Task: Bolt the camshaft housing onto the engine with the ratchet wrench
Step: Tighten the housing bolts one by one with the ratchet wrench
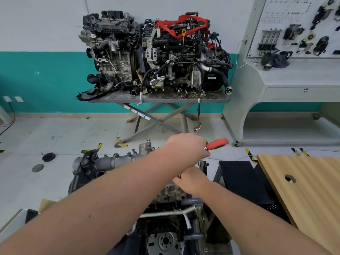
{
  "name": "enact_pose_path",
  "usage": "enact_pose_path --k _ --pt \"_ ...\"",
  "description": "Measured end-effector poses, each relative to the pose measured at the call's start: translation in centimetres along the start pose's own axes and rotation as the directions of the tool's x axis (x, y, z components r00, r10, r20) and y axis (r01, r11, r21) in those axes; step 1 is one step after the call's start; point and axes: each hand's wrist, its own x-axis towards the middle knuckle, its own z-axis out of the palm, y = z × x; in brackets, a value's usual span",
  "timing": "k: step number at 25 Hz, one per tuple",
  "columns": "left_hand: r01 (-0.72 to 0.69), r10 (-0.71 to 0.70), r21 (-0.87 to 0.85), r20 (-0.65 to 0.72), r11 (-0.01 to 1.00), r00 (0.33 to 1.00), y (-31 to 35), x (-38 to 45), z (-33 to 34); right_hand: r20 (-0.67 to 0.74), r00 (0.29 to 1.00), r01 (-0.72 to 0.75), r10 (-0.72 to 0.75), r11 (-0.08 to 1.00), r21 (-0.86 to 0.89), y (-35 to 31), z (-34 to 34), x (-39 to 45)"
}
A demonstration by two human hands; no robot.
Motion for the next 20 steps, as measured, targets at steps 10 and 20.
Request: enact_pose_path --k 10,20 --pt "-0.333 0.236 0.068 -0.837 0.941 0.494 -3.8 -2.5 8.1 0.041 0.967 -0.255 0.252 0.961 0.104 -5.2 -1.5 -0.6" --pt "-0.160 -0.497 -0.859 0.123 -0.487 0.859 -0.2 -1.4 7.5 0.001 0.988 -0.152 0.158 0.952 0.267 -0.5 1.7 0.8"
